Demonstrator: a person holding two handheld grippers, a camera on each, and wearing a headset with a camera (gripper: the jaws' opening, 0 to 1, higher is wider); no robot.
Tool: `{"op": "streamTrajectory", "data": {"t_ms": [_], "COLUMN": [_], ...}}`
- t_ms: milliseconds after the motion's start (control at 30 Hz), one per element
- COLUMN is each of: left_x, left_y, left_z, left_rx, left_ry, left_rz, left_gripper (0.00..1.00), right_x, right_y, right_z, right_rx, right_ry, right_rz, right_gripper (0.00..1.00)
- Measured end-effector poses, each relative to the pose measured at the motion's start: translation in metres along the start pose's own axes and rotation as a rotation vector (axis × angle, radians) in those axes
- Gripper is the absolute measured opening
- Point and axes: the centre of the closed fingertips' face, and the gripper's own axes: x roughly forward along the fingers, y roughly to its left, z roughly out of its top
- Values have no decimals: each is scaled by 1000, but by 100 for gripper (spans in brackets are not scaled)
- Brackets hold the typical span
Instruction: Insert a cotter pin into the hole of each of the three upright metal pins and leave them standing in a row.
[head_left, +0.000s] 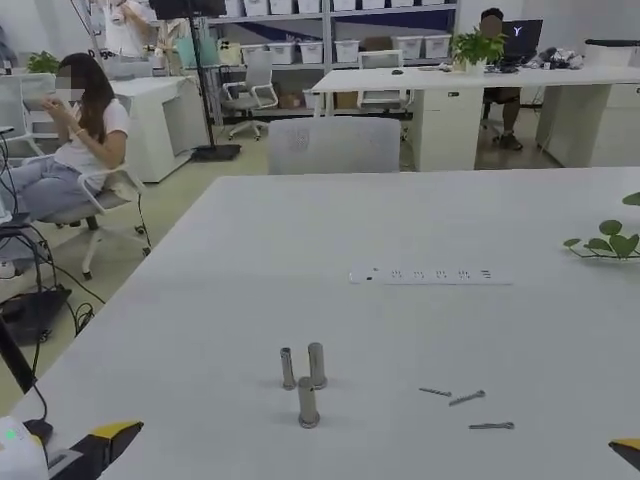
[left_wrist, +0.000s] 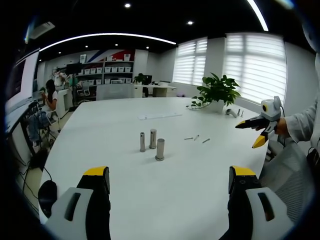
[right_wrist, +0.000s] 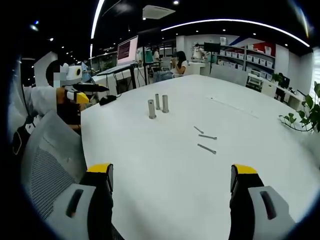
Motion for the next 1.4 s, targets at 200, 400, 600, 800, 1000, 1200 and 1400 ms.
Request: {"op": "streamTrajectory", "data": {"t_ms": [200,400,600,800,1000,1200,1400], "left_x": [8,19,35,53,70,86,102], "left_y": [-2,3,7,7,10,16,18], "left_z": [-2,1,-4,-2,-6,-7,-9], "left_rx": [4,-19,17,57,106,116,133], "left_ry": [-12,-37,1,1,16,24,29], "left_rz": [-52,-88,-121,-146,-177,-183,-200], "left_gripper": [100,100,92,86,70,62,54], "right_x": [0,2,3,6,7,6,6], "right_y": [4,3,1,1,1,0,-1], "right_z": [5,4,2,3,4,4,2], "right_rx": [-14,-16,-19,-20,-20,-19,-18], "right_ry": [-30,-17,-3,3,4,8,19], "right_rz": [23,21,19,21,21,18,14], "right_gripper": [100,100,100,100,100,100,99]}}
